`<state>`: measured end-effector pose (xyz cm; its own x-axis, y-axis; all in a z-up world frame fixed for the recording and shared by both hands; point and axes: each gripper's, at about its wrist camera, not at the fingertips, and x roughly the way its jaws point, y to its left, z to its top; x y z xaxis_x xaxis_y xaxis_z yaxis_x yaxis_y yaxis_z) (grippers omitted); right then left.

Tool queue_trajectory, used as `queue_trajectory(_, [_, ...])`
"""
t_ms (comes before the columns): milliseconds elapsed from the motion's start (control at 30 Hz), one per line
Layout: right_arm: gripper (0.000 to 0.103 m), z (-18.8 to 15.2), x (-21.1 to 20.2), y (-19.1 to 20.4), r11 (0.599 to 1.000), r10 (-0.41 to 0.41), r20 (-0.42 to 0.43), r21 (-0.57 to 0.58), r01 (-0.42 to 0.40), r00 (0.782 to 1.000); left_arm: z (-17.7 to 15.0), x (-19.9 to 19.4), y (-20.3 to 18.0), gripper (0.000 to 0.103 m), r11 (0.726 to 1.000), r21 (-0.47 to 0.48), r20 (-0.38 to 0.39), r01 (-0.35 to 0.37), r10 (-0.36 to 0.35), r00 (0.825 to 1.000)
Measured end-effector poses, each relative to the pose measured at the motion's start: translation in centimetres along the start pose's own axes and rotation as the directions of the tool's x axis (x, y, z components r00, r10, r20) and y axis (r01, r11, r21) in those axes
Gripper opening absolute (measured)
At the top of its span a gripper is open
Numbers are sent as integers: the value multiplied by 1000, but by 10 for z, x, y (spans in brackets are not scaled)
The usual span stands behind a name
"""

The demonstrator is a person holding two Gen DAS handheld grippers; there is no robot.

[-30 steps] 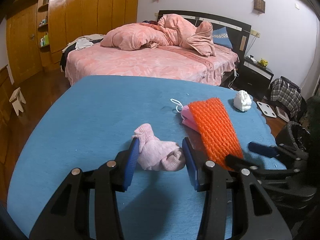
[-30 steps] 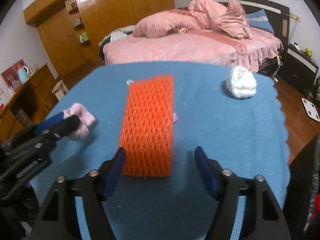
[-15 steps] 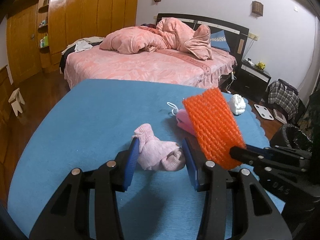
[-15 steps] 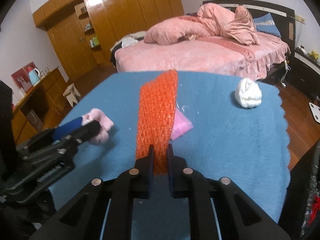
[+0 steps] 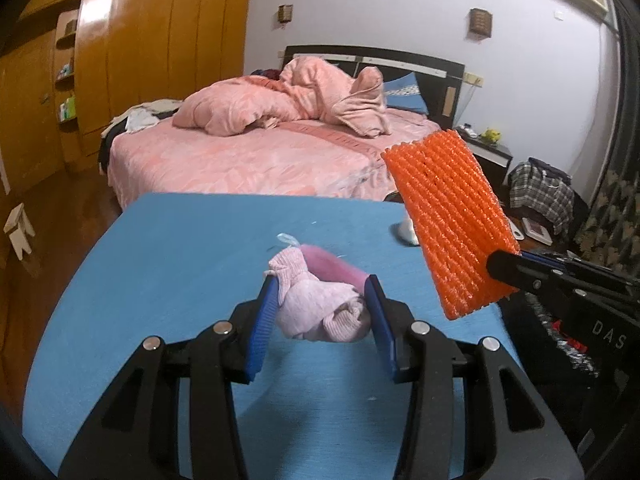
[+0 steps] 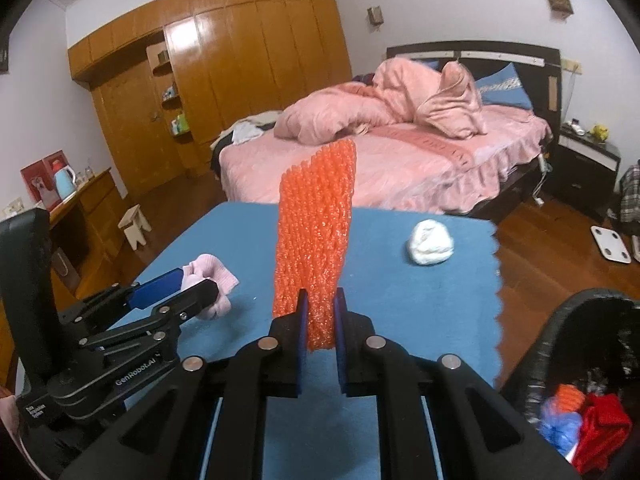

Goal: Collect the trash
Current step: 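Lift the orange pad with the right tool while the left tool holds the pink sock, then carry the pink sock and orange pad over the black bin and release both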

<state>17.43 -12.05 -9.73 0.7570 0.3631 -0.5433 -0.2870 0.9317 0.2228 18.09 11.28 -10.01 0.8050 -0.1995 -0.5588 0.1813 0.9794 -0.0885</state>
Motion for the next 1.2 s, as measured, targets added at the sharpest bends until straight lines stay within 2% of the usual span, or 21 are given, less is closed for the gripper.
queue_trajectory(267, [12, 3, -38, -22, 999, -41, 53, 37, 39, 998, 8, -20, -39, 43, 998, 45, 39, 54, -55, 998])
queue_trajectory(667, [12, -11, -94, -63, 986, -149, 101, 89, 140, 984, 10, -38, -103, 43, 984, 98, 68, 148, -155, 986])
queue_trajectory(1200, [12, -33, -155, -139, 936, -321, 117, 187, 297, 940, 7, -33, -187, 43, 943, 194, 58, 271, -286, 956])
